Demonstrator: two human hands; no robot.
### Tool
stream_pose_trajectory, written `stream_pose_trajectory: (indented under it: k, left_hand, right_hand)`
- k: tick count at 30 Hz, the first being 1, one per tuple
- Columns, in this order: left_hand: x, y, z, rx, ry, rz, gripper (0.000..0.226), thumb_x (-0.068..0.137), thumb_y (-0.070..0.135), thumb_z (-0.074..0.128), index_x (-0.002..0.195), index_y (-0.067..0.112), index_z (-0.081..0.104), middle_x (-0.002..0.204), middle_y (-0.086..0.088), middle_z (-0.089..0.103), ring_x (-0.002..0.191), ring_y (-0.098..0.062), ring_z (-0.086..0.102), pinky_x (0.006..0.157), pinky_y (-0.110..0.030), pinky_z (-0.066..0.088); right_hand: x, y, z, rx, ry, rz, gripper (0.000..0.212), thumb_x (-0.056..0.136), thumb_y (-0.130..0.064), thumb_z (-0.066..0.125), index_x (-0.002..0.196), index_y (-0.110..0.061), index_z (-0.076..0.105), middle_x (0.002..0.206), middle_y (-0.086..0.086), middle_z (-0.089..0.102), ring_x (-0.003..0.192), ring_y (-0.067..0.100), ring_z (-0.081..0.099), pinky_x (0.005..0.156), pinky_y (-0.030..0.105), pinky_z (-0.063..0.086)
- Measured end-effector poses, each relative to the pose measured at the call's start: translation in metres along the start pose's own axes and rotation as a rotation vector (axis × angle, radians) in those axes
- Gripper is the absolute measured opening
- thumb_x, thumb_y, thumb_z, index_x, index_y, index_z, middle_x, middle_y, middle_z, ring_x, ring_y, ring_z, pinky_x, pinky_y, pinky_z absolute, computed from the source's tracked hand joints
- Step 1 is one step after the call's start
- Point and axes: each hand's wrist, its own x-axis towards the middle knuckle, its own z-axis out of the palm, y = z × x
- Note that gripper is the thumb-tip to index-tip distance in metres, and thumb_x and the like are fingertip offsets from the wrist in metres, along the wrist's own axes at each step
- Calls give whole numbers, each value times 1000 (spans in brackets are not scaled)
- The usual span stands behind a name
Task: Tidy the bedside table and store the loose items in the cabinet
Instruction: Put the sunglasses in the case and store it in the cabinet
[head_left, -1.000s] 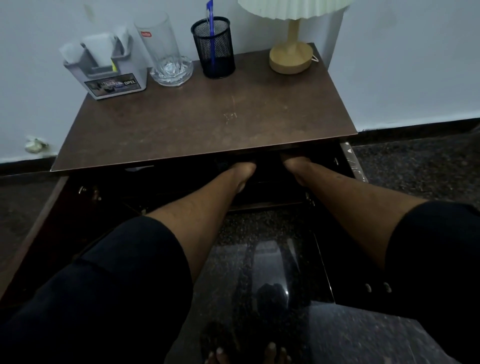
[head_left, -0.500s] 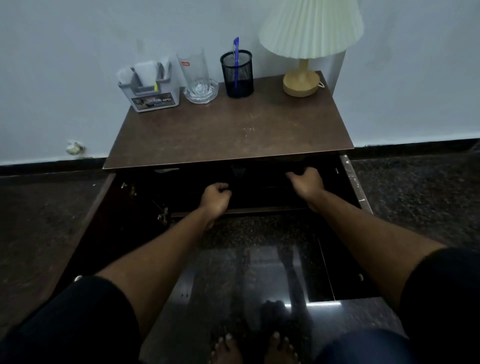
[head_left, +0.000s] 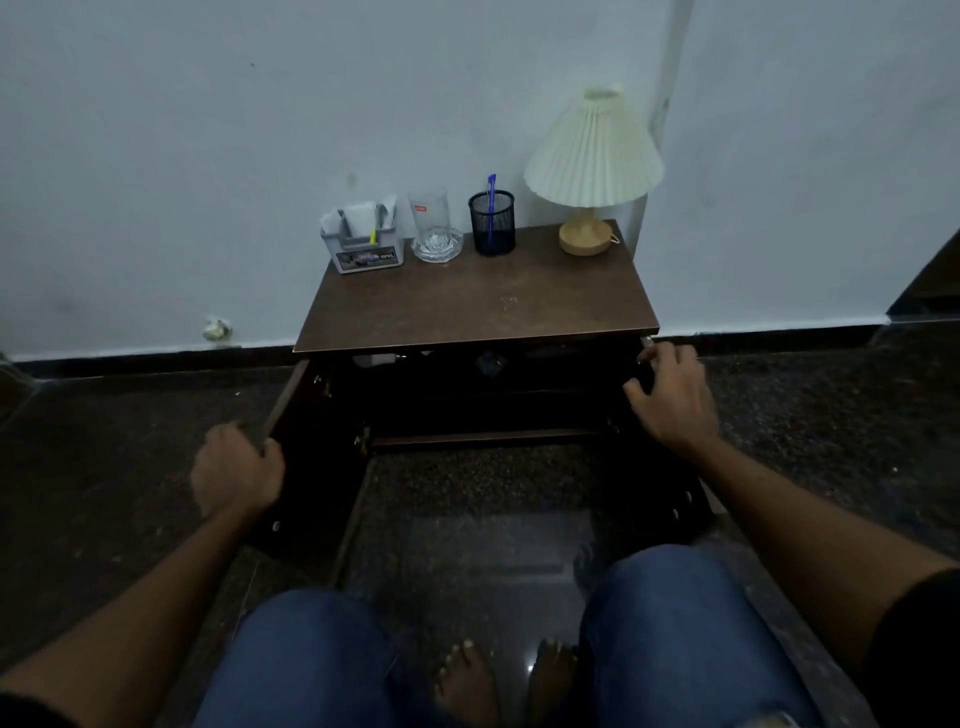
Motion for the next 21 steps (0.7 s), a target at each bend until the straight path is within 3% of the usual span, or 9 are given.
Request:
stream_pose_trajectory:
  k: [3,6,9,13,15,17,18,19,21]
  left_hand:
    - [9,-40,-3,-145,-162,-258,55,100,40,47,130,-5,56,131,-31,57,118,-49,57,101,-55,47]
    - [4,-56,-7,-270,-282,-372,63,105,39,37,129,-16,54,135,-37,53,124,-50,53,107,-50,43]
    - [-12,-50,-11,-374,-305,-397,62,106,38,36,134,-16,50,140,-35,50,128,-48,51,108,-47,42]
    - [-20,-46,-10,-433,-273,-442,59,106,32,37,136,-18,47,143,-35,47,133,-47,47,112,-45,37]
    - [-23,-46,-10,-453,-342,-405,48,105,22,41,129,-18,54,136,-35,54,124,-46,55,101,-45,46]
    - [-28,-46,-8,-478,-426,-358,28,100,5,45,106,-14,64,110,-33,64,90,-44,63,62,-39,58]
    - [-33,-43,-9,-516,-459,-354,21,97,-2,45,92,-10,64,94,-28,64,74,-37,60,45,-31,54]
    - [-40,-39,-10,-557,-494,-355,21,95,-5,45,84,-6,63,86,-23,61,68,-30,58,40,-27,51]
    - [-46,-34,-5,-651,-572,-358,26,97,-3,41,81,2,61,86,-17,61,69,-25,60,49,-31,53]
  right_hand:
    - [-13,21,-14,12,-94,282,59,87,-44,65,131,-10,46,135,20,47,122,44,50,97,50,48]
    - [-22,45,-20,144,-282,500,71,92,-57,53,133,2,53,134,26,57,119,42,58,93,42,49]
    - [-32,66,-14,289,-349,517,60,90,-50,40,110,-1,69,122,26,66,100,32,62,85,42,48]
    - [-47,70,-20,311,-347,510,32,92,-16,37,68,-13,58,90,21,61,70,26,52,57,34,39]
    - [-63,55,-32,323,-354,498,28,91,-6,43,72,-9,64,83,18,64,63,25,53,51,31,42]
    - [-75,46,-35,360,-405,468,17,90,-1,54,85,-4,71,79,15,68,63,24,59,48,28,48]
    - [-77,43,-34,371,-429,467,15,90,-1,57,89,-1,72,80,16,69,65,25,62,51,31,53]
    - [-79,43,-33,380,-454,476,16,91,-1,56,91,2,72,83,18,71,69,27,63,59,37,56]
    - [-79,44,-29,373,-512,499,21,89,3,50,92,8,70,89,22,69,72,31,62,64,42,55]
